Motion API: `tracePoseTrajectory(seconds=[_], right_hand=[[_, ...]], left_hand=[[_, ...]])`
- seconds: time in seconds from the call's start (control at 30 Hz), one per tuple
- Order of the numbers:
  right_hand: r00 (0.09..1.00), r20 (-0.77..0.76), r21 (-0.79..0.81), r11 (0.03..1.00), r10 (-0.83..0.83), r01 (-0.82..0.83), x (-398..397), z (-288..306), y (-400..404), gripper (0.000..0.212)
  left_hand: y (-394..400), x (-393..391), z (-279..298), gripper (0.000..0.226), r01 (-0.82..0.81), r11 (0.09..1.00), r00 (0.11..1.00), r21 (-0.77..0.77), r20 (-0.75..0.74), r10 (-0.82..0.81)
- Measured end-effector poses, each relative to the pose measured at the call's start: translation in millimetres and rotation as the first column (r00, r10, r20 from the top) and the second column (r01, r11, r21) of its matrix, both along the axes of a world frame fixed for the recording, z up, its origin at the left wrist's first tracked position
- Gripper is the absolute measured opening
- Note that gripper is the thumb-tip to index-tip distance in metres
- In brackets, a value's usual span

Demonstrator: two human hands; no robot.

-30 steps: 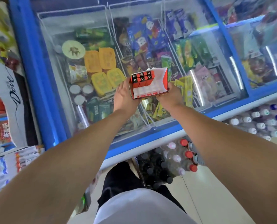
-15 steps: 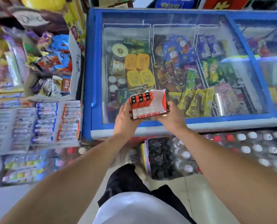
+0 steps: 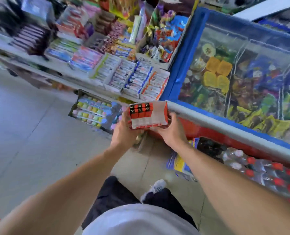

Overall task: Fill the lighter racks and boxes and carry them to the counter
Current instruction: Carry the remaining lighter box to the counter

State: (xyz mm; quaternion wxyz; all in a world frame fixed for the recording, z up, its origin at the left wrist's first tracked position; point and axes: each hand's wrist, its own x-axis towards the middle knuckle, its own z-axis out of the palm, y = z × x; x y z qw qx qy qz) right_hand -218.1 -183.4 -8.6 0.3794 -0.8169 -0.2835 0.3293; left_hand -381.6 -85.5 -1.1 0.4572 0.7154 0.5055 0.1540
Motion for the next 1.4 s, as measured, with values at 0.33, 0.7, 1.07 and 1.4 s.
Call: tracePoseTrajectory(seconds=[0.33,0.7,1.07,1.4], right_hand=[[0.995,0.031,-0.001,0.996,0.091,-0.091,-184,0,140,0.075],[0.984,0.098,0.033,0.988,0.148,-0.152,-280,25,320,0.081],[0.976,0.128,0.232,0.952,0.175,-0.201,-285,55,523,0.062],[0.963,0.27,0.326,0.94,0.005,-0.096,-286,73,663,0.067]], left_hand=[[130,-192,-13,0.088,-0.032,0.999,0.999,-0.006,0.029,0.032],[298,-291,1,0.089,-0.132,0.99,0.989,0.047,0.071,0.128],[491,-292,35,0.084,-0.264,0.955,0.95,0.135,0.205,0.234],[650,-279,60,0.089,-0.156,0.961,0.964,0.227,0.248,0.098]])
